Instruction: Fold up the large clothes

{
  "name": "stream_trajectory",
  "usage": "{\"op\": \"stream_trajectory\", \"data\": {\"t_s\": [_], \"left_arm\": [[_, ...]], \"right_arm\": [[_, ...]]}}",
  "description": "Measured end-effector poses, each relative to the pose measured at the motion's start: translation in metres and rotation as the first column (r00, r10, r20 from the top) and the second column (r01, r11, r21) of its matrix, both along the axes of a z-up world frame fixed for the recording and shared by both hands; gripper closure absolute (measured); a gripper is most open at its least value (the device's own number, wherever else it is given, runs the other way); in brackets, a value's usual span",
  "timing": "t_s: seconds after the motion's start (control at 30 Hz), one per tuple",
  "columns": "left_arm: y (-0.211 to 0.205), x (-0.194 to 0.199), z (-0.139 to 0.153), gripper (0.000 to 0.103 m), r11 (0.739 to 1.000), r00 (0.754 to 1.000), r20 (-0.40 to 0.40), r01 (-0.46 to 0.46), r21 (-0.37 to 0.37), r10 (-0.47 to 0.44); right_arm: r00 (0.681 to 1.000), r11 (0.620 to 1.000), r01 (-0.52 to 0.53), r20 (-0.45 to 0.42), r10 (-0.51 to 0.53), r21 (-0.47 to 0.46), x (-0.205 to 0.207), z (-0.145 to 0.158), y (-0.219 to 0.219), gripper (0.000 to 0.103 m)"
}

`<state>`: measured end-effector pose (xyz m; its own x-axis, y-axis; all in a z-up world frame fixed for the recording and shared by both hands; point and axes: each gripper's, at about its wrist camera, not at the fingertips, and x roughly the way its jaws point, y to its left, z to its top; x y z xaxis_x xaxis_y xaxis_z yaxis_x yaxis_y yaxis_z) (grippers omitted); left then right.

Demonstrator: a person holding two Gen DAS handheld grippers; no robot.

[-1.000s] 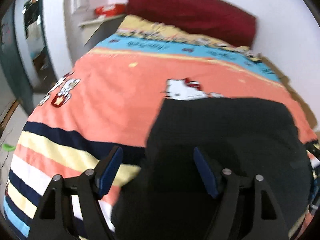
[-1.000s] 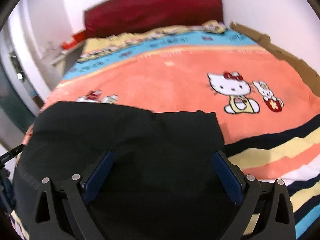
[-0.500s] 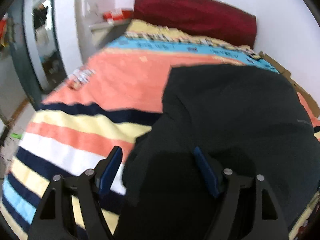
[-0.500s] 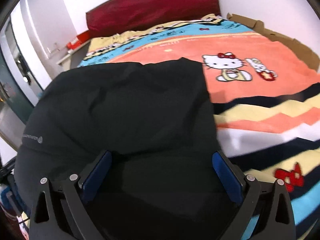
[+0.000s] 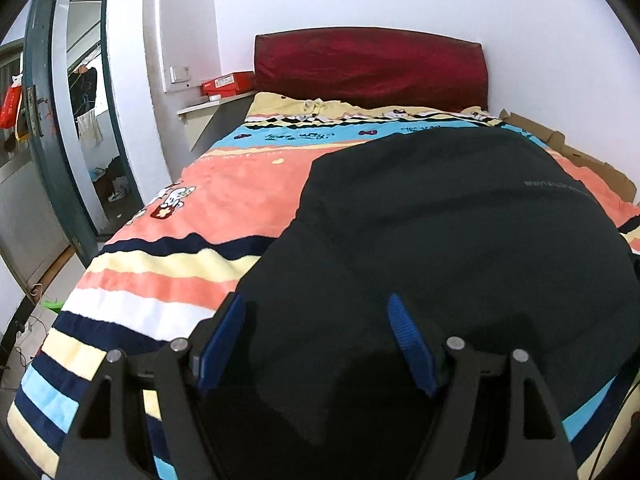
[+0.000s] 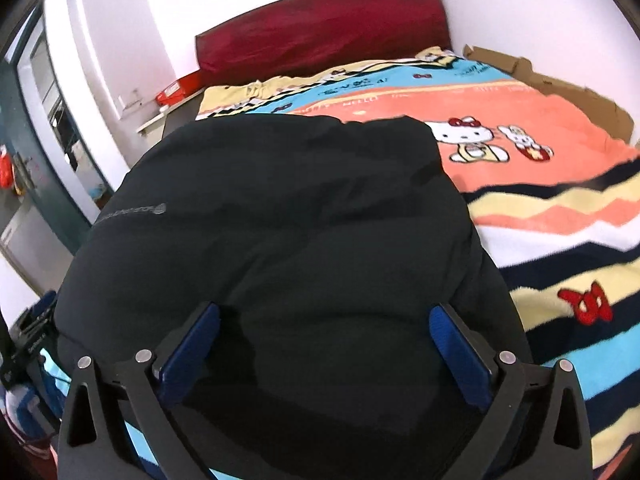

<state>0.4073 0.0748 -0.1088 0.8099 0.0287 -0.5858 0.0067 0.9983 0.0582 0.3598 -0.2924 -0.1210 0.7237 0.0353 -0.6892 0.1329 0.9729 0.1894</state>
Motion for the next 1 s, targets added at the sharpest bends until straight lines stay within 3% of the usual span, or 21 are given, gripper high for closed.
{"op": "stream_trajectory", "data": {"t_s": [0.57, 1.0], "left_arm": [[-0.007, -0.010, 0.001, 0.030, 0.997, 1.000, -0.020, -0.005, 0.081, 0.006], [-0.006, -0.024, 0.010, 0.030, 0.995, 0.999, -0.043, 0.004, 0.100, 0.001]], "right_arm": [[0.998, 0.999, 0.036, -0.057, -0.037, -0.017, -0.023, -0.006, -0.015, 0.001], [0.989, 0.996, 0.076, -0.121, -0.080, -0.035, -0.049, -0.010, -0.034, 0.000]]}}
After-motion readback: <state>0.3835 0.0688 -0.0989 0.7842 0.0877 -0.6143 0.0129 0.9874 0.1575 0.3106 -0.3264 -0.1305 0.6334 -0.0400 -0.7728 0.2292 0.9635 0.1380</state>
